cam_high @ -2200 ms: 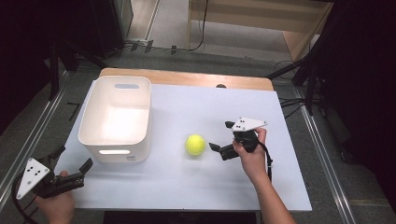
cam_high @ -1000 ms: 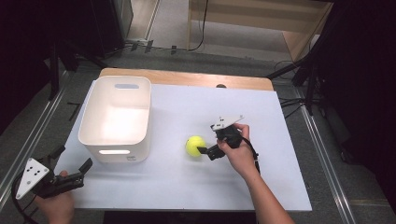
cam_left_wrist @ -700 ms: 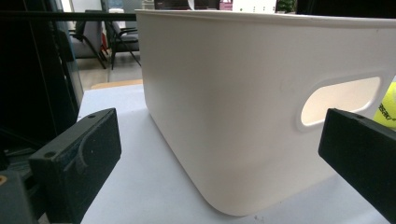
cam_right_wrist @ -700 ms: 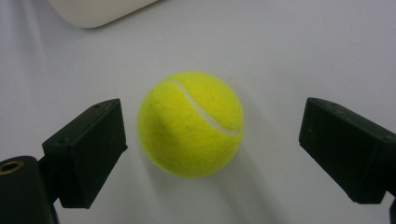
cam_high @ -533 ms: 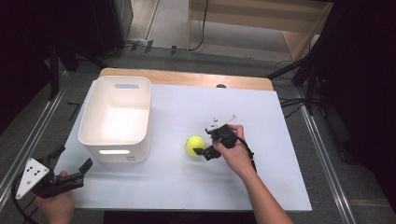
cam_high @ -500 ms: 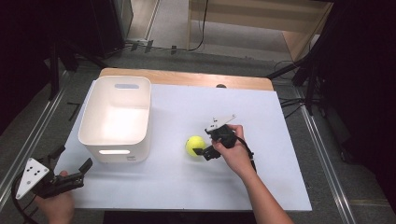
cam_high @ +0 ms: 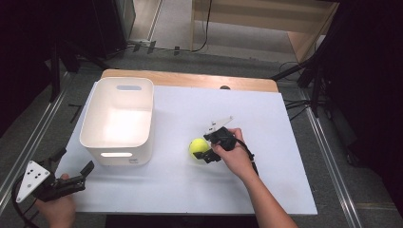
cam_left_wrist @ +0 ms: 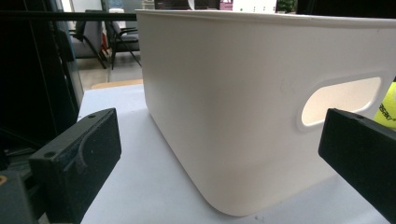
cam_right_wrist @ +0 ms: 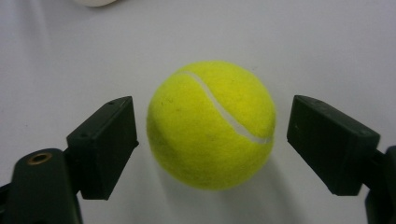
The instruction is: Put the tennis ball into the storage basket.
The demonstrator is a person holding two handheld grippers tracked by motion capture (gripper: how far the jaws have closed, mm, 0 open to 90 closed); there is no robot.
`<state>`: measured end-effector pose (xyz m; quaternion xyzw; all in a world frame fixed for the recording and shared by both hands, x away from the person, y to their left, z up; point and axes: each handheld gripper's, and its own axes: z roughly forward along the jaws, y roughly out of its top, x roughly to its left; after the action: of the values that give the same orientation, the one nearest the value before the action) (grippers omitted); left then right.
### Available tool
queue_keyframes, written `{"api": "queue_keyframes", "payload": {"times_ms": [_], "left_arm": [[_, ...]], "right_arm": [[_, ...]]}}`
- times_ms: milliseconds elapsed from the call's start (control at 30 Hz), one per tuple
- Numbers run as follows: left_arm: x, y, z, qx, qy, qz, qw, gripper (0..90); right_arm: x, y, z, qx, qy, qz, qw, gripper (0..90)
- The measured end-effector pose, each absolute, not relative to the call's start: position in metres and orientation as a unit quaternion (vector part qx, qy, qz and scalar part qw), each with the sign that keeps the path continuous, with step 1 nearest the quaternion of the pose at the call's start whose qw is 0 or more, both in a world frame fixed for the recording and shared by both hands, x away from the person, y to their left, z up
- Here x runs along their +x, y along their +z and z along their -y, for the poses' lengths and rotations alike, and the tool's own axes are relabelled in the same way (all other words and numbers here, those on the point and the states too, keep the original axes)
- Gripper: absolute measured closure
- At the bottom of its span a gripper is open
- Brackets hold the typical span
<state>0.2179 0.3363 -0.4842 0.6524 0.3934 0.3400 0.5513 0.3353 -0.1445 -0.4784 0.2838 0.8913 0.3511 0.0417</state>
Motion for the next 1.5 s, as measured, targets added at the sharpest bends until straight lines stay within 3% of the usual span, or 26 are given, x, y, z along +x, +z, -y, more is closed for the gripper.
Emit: {"api": "queue_keyframes", "payload": {"times_ms": [133,1500], "left_arm": [[0.218,-0.484,-0.336,0.652,0.340,-0.393,0.552,0.0],[0.218,-0.484,-0.336,0.653,0.339,-0.392,0.552,0.0]], "right_arm": [[0.338,-0.482,0.142,0.285,0.346,-0.893,0.031,21.8],[0.342,-0.479,0.134,0.281,0.338,-0.898,0.029,23.9]]}}
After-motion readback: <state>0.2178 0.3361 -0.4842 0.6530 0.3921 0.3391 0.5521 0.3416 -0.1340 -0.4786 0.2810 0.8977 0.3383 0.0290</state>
